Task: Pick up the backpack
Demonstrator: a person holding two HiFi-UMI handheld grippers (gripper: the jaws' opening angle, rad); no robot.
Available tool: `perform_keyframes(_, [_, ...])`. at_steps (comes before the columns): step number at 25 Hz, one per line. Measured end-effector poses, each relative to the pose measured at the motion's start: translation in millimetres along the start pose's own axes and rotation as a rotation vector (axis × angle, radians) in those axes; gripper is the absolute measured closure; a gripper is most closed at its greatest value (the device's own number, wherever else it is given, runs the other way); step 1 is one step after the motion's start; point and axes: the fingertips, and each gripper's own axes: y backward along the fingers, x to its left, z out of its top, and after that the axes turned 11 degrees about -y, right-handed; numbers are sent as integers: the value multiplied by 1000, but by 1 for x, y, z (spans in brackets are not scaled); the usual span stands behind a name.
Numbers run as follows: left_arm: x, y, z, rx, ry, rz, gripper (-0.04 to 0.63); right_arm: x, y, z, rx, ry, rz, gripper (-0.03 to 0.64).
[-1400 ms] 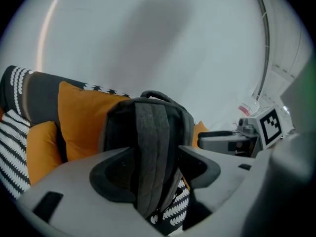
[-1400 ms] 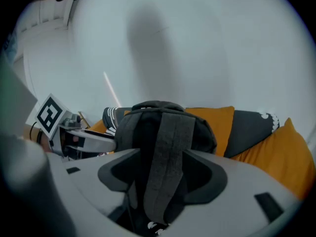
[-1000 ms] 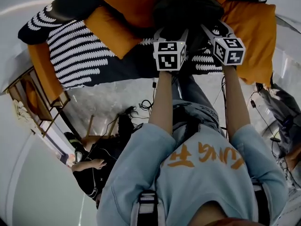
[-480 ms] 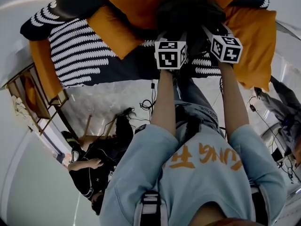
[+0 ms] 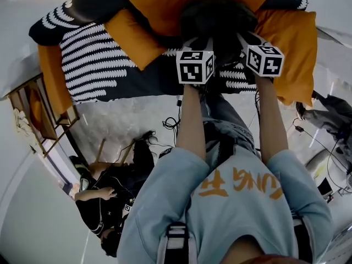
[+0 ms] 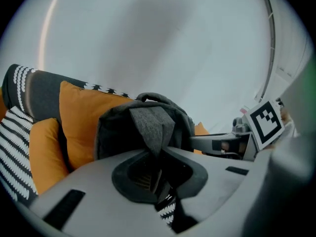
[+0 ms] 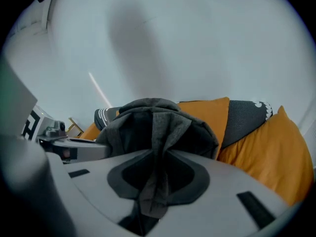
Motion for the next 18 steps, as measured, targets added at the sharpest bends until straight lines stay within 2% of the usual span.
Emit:
perform_keyframes(4, [-7,29,6,-80,14,-36,551,17,19,-8,-5,10,29,548])
perform_keyframes(11, [-33,76,29,-236,-68,-74,554,32,68,-24,-83,-26,69,555])
perform_keyframes(18, [-63,112,32,-316,-78,-83,554,41,116,-29,-143,-17,119,557])
